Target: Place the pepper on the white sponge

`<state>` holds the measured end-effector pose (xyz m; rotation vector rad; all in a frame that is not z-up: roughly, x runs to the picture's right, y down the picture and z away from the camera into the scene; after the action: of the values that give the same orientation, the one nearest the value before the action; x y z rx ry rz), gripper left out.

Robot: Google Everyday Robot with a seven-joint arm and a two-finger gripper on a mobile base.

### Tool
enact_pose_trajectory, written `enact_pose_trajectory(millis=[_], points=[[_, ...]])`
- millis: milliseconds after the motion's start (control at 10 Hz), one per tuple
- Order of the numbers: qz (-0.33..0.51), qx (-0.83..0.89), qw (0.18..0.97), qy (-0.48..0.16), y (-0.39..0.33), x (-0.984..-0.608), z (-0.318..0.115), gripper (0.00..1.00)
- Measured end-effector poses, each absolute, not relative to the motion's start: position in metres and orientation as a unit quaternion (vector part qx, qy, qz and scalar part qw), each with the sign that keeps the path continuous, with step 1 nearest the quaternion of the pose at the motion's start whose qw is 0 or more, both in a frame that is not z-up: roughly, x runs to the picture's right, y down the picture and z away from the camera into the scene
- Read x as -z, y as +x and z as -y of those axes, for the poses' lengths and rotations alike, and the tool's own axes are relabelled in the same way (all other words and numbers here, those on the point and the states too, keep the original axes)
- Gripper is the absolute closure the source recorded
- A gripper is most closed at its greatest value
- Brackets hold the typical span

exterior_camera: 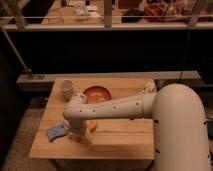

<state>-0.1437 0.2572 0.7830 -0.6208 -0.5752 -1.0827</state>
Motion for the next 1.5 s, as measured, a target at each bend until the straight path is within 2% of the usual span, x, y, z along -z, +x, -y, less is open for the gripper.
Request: enact_pose_trajectory(millis=[100,300,500,700,1000,1500], points=[[0.265,0.501,0.772,-0.286,-0.144,-0.784,-0.257,0.27],[0.267,0.509,0.768,-0.284,-0.151,-0.782,-0.253,0.48],[0.266,0.509,0.767,-0.285,-0.15,-0.783,-0.253,0.65],[0.267,0.511,0.766,-0.284,-0.149,-0.784,-0.253,0.73],[0.268,0.529,0.754,-0.282,-0.174,-0.781,-0.24,0.97],[0.261,0.54,0.747,-0.285,-0.175,-0.782,-0.23,0.97]])
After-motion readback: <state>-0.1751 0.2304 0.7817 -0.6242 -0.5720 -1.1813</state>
